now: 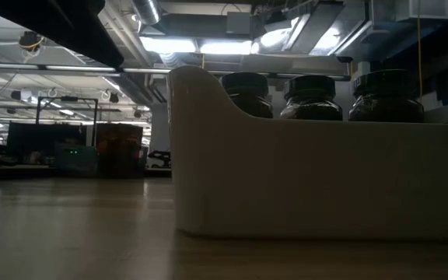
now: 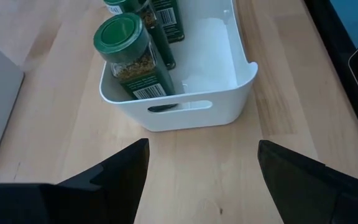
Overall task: Sort spices by type
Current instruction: Put the green seasoning bottle into the bottom white bin
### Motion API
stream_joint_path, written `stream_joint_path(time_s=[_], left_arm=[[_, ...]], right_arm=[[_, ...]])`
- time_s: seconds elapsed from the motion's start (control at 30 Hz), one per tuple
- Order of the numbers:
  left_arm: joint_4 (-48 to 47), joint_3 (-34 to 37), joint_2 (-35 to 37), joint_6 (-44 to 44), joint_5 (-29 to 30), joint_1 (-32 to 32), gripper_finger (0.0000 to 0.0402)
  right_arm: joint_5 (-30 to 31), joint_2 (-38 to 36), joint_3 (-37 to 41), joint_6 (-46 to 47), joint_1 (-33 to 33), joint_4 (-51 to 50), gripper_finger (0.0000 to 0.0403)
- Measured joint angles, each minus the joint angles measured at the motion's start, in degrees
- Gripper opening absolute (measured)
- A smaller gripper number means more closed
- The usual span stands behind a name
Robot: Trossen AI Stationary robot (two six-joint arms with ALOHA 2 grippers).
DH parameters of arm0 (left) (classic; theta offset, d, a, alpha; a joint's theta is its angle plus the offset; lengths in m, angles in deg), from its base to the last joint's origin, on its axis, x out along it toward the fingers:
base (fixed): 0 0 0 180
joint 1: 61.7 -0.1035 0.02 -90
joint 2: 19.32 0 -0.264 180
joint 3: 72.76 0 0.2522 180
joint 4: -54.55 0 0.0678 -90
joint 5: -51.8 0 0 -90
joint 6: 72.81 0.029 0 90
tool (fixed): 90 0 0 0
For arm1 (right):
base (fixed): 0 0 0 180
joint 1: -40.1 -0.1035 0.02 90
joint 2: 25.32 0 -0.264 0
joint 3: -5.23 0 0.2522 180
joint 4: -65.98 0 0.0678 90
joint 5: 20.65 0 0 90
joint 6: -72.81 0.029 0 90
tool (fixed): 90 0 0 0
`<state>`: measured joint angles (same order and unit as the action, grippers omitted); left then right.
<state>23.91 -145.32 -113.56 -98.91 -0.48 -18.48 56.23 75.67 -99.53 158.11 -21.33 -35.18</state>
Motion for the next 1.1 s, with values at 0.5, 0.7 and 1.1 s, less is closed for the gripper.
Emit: stream_joint_path(time_s=[0.5,0.7,1.1], left_arm=[[-0.2,0.0,0.0,-0.5,0.0,0.0,0.0285],[-0.2,0.0,0.0,-0.5,0.0,0.0,0.0285],[-0.2,0.0,0.0,-0.9,0.0,0.0,0.0285]], right_arm=[[4.3,0.0,5.4,0.1,-6.5,10.1,0.0335],[4.5,-0.1,7.9,1.9,-8.1,11.6,0.0334],[2.0,-0.1,14.1,1.9,-8.8,17.1,0.0334]])
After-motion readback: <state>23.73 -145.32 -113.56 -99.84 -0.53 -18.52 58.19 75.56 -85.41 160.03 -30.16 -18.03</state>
